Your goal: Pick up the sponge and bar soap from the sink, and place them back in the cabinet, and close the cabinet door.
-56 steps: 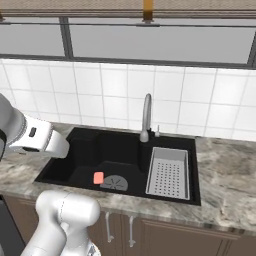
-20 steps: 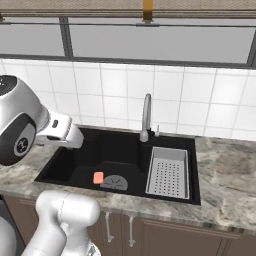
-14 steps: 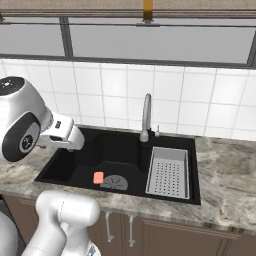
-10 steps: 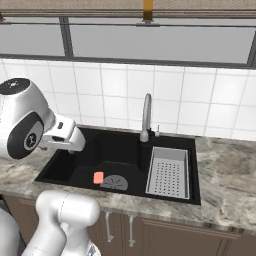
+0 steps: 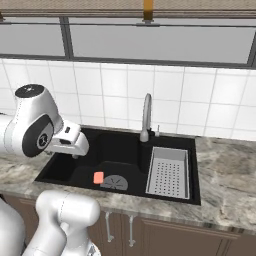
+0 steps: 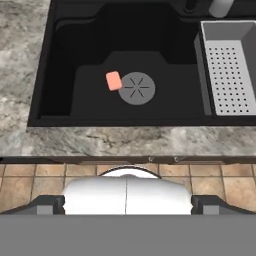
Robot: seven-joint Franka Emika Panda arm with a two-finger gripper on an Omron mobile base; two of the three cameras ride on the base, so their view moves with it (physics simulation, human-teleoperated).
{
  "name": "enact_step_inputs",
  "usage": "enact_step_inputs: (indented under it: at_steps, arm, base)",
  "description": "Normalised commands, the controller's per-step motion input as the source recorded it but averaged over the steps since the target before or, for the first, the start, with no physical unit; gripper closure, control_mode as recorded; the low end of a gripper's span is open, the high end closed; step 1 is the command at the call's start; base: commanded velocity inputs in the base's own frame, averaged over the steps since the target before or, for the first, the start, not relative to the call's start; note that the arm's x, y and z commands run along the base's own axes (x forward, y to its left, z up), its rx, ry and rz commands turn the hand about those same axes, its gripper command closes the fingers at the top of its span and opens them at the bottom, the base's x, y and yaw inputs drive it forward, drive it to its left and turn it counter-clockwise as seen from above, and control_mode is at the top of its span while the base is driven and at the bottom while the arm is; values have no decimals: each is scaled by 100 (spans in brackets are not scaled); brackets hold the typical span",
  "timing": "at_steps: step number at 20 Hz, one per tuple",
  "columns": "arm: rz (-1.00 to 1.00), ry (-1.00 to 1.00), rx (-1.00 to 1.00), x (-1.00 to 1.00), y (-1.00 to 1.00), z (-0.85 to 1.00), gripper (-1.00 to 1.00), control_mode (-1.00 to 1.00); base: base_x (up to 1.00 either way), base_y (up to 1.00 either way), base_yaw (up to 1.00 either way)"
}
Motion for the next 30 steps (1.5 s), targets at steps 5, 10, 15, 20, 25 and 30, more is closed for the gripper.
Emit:
enact_step_inputs:
  at_steps: [5, 10, 15, 20, 25, 30]
  arm:
    - [0, 2, 3, 20, 0, -27, -100, -100]
    - [0, 2, 2, 20, 0, -24, -100, -100]
    - [0, 3, 1, 18, 0, -14, -100, -100]
    - [0, 7, 0, 17, 2, -10, -100, -100]
    - [0, 6, 0, 25, 1, -13, -100, -100]
    - [0, 1, 0, 40, 0, -21, -100, -100]
  base:
    - [0, 0, 0]
    - [0, 0, 0]
    - [0, 0, 0]
    - [0, 0, 0]
    - [0, 0, 0]
    - [0, 0, 0]
